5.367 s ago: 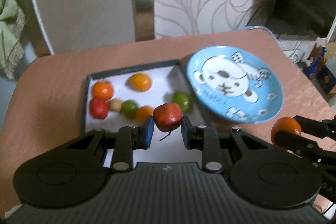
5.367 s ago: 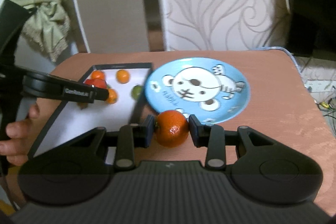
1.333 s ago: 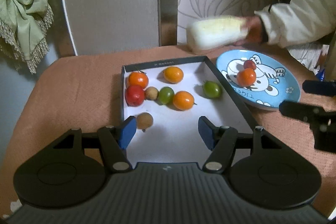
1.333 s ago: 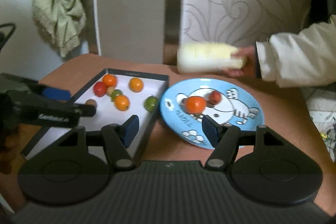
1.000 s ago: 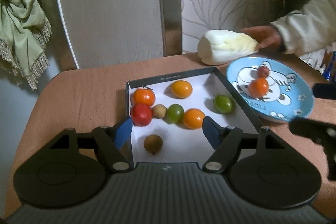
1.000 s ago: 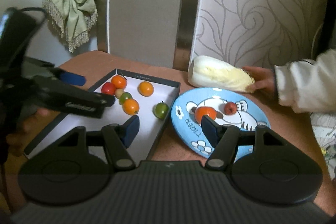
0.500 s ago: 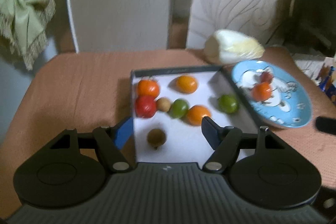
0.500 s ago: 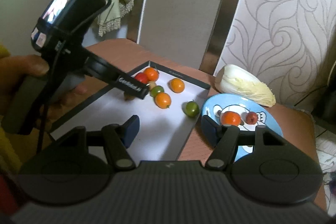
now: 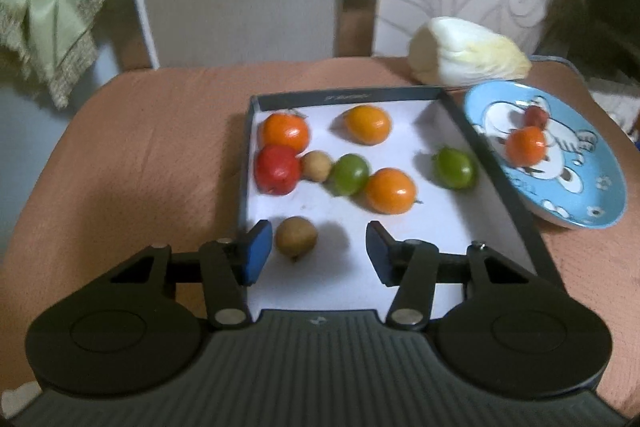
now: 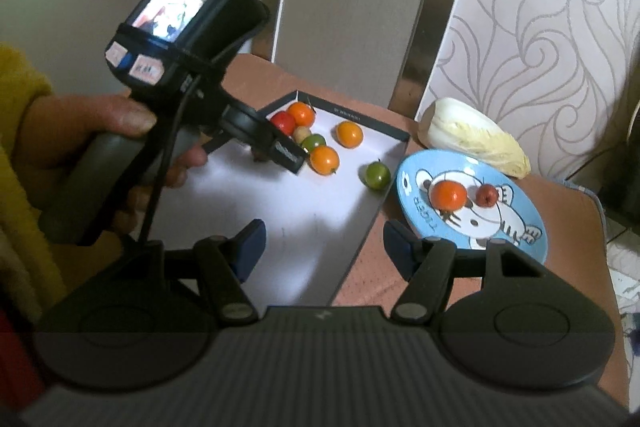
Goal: Organize fruits
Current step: 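Grasp a small brown round fruit in the tray with the left tool, then grasp an orange tangerine with the right tool while the left tool holds the brown fruit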
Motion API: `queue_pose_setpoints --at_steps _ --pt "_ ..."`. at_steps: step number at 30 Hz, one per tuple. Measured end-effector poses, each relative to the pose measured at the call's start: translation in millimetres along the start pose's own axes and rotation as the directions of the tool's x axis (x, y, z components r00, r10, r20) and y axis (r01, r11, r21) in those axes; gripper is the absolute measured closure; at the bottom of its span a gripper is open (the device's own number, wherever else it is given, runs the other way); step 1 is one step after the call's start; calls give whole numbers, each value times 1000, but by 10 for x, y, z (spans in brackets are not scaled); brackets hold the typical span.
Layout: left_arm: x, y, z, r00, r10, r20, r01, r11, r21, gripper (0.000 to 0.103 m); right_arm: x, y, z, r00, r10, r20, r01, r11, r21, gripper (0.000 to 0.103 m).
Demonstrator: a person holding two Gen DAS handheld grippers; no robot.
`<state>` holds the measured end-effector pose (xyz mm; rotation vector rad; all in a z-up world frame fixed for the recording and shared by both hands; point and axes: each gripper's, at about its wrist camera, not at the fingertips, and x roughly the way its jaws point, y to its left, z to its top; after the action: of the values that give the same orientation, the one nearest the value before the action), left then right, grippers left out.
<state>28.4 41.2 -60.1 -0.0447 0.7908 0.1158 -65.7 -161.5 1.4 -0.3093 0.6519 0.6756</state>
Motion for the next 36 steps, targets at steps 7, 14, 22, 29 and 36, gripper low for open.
queue_pose_setpoints --at_steps 7,14,22,29,36 --pt "101 -38 37 999 -2 -49 1 1000 -16 46 -61 3 -49 1000 9 -6 -9 1000 12 36" --pt "198 -92 60 996 -5 -84 3 1000 -23 63 -102 -24 -57 1000 17 2 -17 1000 12 36" --pt "129 -40 86 997 -13 -78 8 998 -61 77 -94 -109 -32 999 29 30 -31 999 43 41" --pt "-81 15 112 998 -39 -46 36 997 -75 77 44 -231 39 998 41 39 -44 995 93 55" --pt "-240 74 91 998 -40 -38 37 996 -85 77 334 -362 207 996 71 47 -75 994 84 56"
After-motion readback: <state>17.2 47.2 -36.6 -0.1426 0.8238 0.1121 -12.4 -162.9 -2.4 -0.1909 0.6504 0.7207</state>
